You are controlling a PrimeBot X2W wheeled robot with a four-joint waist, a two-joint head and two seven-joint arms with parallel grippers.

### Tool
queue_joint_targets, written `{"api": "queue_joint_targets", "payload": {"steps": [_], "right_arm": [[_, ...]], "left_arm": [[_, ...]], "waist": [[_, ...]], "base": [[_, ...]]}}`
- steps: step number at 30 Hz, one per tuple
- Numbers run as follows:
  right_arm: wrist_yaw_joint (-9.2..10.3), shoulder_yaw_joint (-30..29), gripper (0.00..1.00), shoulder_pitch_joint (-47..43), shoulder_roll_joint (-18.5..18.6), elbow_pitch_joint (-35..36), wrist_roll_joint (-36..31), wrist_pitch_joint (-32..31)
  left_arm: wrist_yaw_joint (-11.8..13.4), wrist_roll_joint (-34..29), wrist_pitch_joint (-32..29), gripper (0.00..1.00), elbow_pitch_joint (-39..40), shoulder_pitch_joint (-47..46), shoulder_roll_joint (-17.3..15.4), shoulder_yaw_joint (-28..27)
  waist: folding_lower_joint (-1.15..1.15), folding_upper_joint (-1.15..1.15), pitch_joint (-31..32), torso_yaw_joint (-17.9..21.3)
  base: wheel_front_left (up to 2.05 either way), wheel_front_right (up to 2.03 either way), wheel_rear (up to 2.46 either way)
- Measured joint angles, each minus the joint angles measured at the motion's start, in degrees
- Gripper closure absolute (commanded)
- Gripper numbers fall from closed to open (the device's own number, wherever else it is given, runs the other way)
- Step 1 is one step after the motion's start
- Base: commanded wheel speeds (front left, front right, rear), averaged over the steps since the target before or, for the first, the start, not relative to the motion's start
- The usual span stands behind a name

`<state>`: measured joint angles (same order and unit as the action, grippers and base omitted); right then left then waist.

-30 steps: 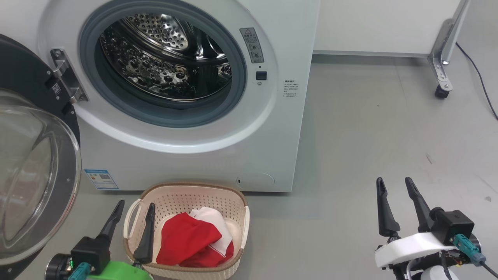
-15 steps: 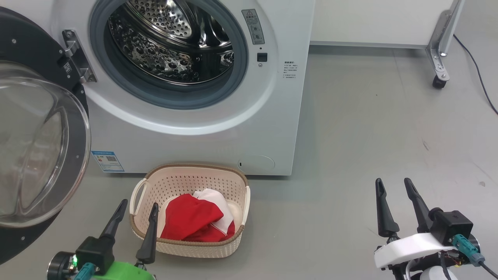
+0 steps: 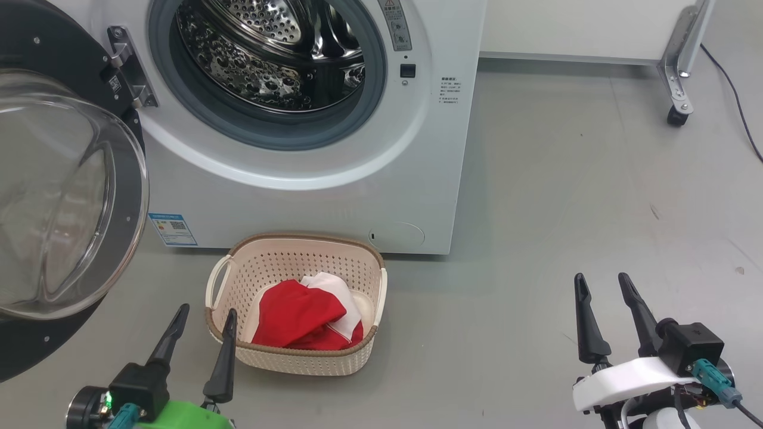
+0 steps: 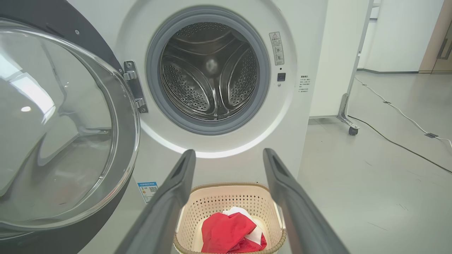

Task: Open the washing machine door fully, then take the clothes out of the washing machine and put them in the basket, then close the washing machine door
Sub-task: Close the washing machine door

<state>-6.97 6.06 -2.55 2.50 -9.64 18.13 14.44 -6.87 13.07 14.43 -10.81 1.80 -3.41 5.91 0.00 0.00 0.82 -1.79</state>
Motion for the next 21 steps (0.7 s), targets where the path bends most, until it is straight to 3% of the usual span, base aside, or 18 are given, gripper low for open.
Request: {"api": "queue_joint_targets", "payload": {"steps": [21], "right_arm": [[0.00,-0.1,0.00,0.0,0.0,0.0,0.0,0.0]], "left_arm": [[0.0,0.0,0.0,0.00,0.3,0.0,0.3,-0.2]], "waist": [[0.00,0.00,-0.6,0.2]], "base": [[-0.02,0.02,0.00]]}}
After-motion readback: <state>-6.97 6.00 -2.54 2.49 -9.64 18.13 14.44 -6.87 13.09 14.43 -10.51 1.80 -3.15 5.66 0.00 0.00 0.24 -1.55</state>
